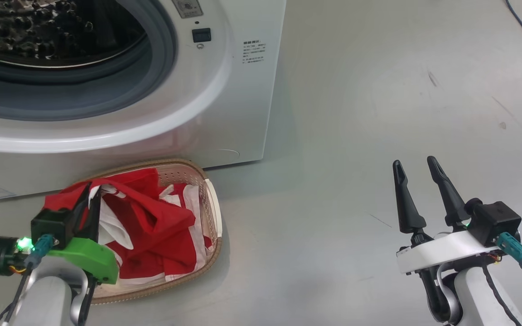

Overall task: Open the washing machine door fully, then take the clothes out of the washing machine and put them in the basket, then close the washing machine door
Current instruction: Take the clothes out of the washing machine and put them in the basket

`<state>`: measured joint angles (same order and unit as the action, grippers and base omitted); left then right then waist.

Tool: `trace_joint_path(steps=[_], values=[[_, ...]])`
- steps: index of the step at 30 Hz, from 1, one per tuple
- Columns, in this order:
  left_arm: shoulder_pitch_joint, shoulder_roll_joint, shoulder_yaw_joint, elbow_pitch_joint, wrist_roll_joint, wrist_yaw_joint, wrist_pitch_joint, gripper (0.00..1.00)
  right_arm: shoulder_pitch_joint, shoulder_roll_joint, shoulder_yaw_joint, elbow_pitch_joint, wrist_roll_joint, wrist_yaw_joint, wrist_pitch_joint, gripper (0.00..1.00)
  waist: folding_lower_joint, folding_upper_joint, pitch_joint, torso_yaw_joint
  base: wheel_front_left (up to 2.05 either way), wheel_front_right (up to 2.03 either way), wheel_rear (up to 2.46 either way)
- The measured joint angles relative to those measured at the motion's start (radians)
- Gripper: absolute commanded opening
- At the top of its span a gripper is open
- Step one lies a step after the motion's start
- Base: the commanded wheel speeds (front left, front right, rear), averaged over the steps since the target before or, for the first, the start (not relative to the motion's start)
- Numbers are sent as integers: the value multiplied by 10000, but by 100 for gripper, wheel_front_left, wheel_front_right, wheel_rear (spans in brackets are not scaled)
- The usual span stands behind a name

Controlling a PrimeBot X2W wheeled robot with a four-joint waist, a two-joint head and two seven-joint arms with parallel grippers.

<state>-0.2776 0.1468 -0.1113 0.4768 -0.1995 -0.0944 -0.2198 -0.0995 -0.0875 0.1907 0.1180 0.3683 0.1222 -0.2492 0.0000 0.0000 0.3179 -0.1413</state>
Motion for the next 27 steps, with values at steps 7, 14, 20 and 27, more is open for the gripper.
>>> trace_joint_path(steps=[7, 14, 20, 27], values=[[-314, 205, 150, 422, -13, 25, 0, 0, -145, 8, -21, -65, 0, 0, 0, 100, 0, 0, 435, -386, 0, 0, 0], [-639, 343, 119, 1208, 10, 27, 341, 0, -280, 61, -13, -148, 2, 0, 0, 100, 1, 0, 920, -685, 0, 0, 0], [-905, 339, 117, 1806, 0, 25, 562, 0, -411, 84, 6, -209, 2, 0, 0, 100, 0, 0, 1337, -896, 0, 0, 0], [-1508, 372, 92, 2314, -6, 25, 708, 0, -632, 113, 21, -272, 2, 0, 0, 100, 0, 0, 1790, -1131, 0, 0, 0]])
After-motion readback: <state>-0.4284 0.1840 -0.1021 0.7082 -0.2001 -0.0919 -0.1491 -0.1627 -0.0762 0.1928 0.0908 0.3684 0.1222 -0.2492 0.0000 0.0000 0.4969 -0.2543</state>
